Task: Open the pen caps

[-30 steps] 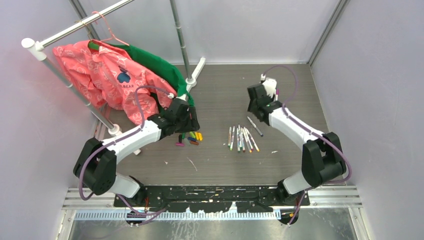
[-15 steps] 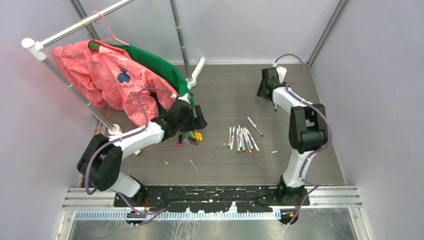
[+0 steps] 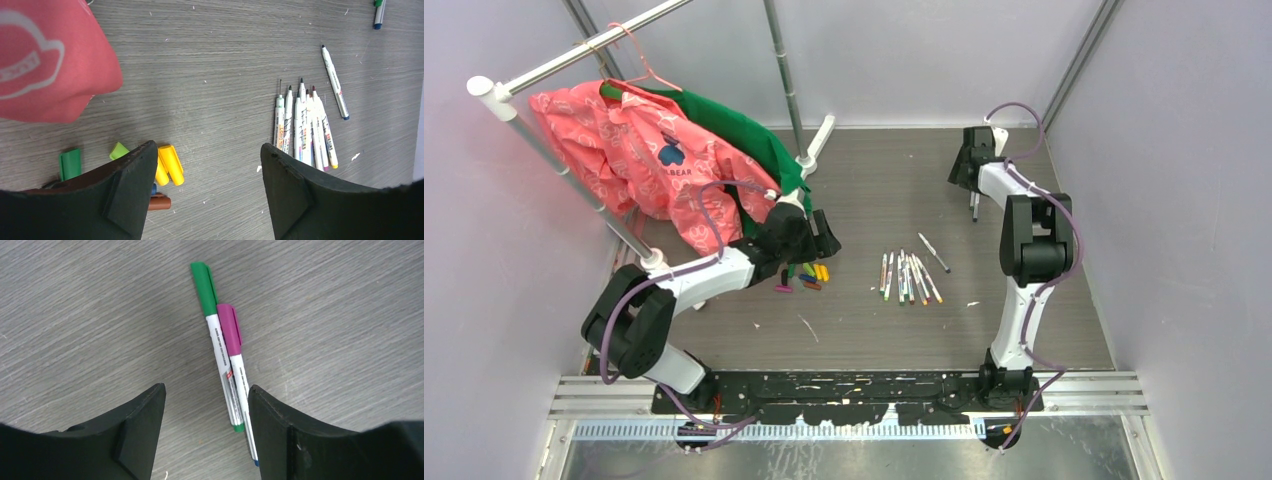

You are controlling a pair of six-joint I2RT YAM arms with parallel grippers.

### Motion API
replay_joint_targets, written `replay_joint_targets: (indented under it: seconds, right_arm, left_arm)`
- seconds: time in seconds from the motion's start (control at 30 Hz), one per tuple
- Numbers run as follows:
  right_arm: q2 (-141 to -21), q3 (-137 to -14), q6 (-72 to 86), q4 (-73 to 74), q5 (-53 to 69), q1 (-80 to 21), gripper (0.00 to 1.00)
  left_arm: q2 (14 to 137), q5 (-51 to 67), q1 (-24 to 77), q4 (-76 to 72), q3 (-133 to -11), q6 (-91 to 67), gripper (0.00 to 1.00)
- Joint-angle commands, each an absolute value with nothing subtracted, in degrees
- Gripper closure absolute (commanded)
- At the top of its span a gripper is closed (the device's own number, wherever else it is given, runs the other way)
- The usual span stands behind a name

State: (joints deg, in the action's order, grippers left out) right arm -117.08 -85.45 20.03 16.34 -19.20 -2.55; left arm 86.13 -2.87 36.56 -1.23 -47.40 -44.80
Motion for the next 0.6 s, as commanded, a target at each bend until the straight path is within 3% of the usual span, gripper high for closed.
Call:
replay_joint_targets:
  seconds: [0.0, 0.57]
  right_arm:
    - [-118.7, -89.5, 19.1, 15.6, -17.7, -2.1, 0.34]
    - [-124.0, -95.6, 19.4, 20.6, -16.0, -1.3, 0.36]
  left_arm:
    - [86.4, -3.5, 36.8, -5.8, -47.1, -45.5, 0.25]
    - [85.6, -4.0, 36.8, -6.2, -46.4, -45.4, 0.25]
